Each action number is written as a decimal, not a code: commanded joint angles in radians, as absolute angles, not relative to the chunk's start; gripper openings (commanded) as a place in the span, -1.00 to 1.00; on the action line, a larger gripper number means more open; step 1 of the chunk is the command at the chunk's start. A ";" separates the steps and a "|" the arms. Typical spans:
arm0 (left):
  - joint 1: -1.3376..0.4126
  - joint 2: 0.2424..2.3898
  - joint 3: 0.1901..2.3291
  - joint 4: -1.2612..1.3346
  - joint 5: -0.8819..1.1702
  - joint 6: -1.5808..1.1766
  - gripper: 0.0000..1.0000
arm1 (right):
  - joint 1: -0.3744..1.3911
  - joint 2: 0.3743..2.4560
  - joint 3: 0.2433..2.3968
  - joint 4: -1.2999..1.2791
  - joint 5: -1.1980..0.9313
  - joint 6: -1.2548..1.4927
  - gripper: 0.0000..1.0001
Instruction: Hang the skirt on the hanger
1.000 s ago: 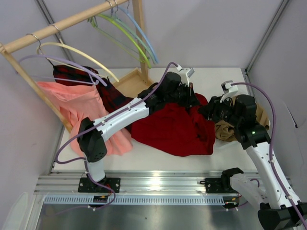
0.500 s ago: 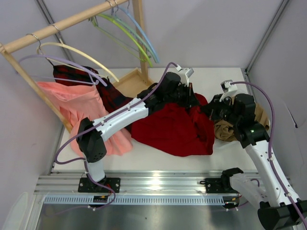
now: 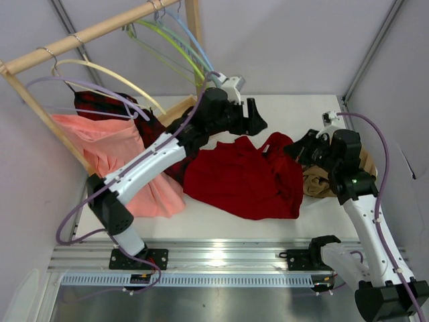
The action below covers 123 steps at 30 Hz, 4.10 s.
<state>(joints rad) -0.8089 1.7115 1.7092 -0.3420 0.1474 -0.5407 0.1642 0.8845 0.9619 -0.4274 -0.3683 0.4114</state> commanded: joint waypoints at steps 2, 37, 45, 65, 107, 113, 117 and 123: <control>-0.787 1.568 1.726 -0.379 0.019 -0.442 0.58 | 0.118 0.876 0.962 -0.344 -0.390 0.603 -1.00; -1.008 1.480 1.325 0.257 0.005 0.264 0.52 | 0.071 0.874 0.976 -0.178 -0.367 1.063 -1.00; -1.074 1.632 1.411 0.255 -0.047 0.463 0.44 | 0.067 0.847 0.928 -0.173 -0.391 1.063 -1.00; -1.077 1.759 1.519 0.319 -0.137 0.560 -0.49 | 0.041 0.842 0.896 -0.166 -0.420 1.063 -1.00; -0.880 1.658 1.732 -0.275 0.434 0.362 -0.94 | 0.213 0.888 0.916 -0.074 -0.554 0.061 -0.19; -0.879 1.652 1.724 -0.276 0.437 0.360 -0.94 | 0.213 0.882 0.905 -0.018 -0.528 0.086 -0.24; -0.879 1.652 1.727 -0.276 0.434 0.360 -0.94 | 0.213 0.903 0.897 -0.011 -0.549 0.097 -0.31; -0.879 1.649 1.729 -0.276 0.442 0.354 -0.94 | 0.218 0.927 0.896 0.037 -0.568 0.103 -0.43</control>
